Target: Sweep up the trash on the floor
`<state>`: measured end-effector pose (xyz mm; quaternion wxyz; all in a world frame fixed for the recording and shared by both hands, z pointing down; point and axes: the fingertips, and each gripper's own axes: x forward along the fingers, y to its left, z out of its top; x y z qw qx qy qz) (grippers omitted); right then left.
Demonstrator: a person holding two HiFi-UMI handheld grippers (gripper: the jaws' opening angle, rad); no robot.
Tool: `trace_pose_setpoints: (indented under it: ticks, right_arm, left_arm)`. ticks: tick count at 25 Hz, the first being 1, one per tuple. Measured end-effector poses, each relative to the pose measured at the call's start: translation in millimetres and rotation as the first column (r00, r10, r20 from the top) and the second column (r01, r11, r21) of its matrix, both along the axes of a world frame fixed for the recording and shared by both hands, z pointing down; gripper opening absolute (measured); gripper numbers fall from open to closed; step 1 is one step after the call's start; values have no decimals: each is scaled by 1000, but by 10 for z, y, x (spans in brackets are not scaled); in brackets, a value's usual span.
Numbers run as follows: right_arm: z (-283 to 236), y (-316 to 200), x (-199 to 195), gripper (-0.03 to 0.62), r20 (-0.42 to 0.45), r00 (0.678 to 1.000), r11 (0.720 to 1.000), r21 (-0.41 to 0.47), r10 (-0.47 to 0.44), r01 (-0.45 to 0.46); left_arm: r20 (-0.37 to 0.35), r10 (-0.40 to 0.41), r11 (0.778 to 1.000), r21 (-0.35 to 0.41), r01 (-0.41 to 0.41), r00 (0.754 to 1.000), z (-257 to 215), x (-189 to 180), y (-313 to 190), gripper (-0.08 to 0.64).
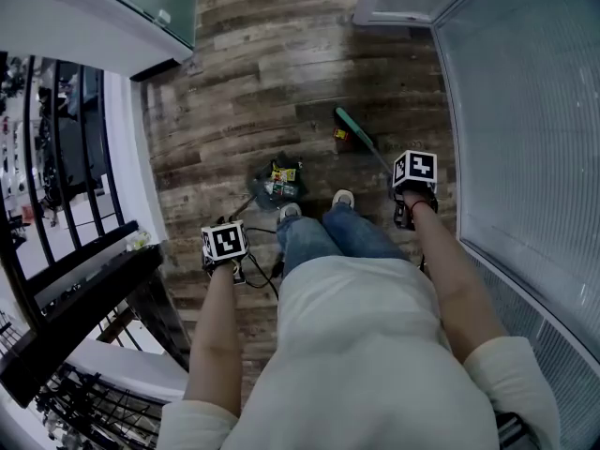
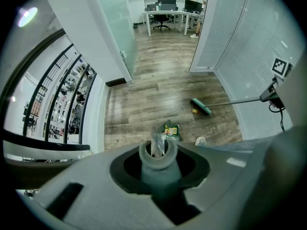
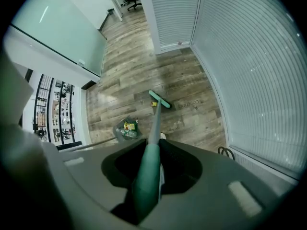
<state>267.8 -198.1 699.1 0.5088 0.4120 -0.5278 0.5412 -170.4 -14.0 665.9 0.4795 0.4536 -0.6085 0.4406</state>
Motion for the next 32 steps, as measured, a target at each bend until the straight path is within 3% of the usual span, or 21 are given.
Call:
trace_pose_setpoints:
  ticks: [8,12,32]
  right_arm:
    - [30,166,-97,95,7,1000,1000,-9,-25,25]
    - [40,329,-202,95,13,1000,1000,-18,-17,17]
    - [11,1165,-767,95,52,998,998,-47,-43,46]
  left_arm:
    - [0,0,1000,-6,0,1000,-24,20,-6,95]
    - [-47,-3,1000,17,4,999,43,78,-35,95]
    - [-44,0,1000,22,1,999,37,53,22,95]
